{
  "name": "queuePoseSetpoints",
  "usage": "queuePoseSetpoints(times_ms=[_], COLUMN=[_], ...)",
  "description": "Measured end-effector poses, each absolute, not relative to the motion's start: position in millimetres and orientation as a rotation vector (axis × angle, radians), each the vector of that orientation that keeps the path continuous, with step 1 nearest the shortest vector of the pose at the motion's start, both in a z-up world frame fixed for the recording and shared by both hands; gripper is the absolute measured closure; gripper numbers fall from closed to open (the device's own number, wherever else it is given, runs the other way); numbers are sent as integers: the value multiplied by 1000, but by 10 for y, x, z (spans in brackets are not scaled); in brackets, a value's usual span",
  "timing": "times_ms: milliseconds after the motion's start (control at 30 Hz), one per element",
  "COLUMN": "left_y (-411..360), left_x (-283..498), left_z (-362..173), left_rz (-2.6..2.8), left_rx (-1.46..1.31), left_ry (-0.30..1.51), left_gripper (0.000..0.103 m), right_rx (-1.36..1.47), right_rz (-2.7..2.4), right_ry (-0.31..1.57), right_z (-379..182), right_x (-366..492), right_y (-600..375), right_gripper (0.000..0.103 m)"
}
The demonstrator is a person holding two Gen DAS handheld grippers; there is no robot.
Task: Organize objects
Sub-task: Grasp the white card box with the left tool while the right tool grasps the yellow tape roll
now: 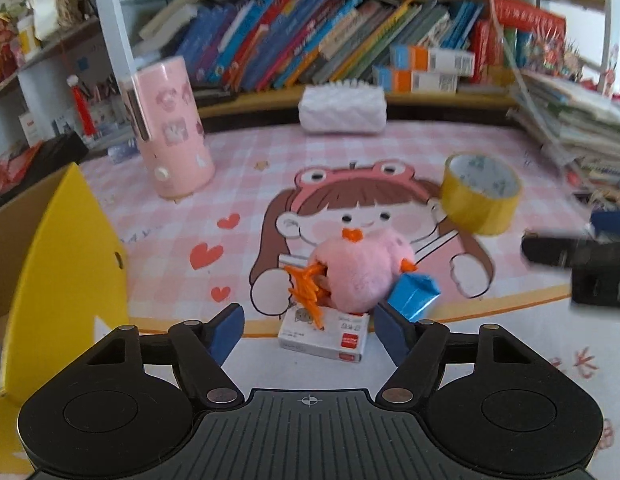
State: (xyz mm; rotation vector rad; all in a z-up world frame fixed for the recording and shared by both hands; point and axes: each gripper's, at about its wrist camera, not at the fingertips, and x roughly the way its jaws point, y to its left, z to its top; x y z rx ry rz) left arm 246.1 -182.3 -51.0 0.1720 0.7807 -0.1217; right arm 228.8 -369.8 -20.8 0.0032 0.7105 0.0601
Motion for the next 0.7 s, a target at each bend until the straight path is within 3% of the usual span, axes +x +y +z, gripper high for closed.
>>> queuePoseSetpoints(times_ms=[167,333,433,533,700], left_y=[-1824,-1893,-1873,-1845,-1700], left_x=[2545,2611,2665,2672,2490], left_z=[-641,-750,-765,-754,-673], left_rz=[-144,-163,-182,-194,-169], left_rx=[190,207,171,154,87], left_ry=[836,849,841,850,874], left_gripper=[35,35,45,47,47], right_rx=[-6,-16,-30,-35,-49], right_rz=[41,35,28,29,24], right_ry=[692,695,701,703,729], right_z=[-212,-277,-344,-426,-597], right_x=[2602,2872,2991,3100,3343], right_y=[-3798,-3875,-3871,-3861,-3830], right_gripper=[25,14,7,0,0])
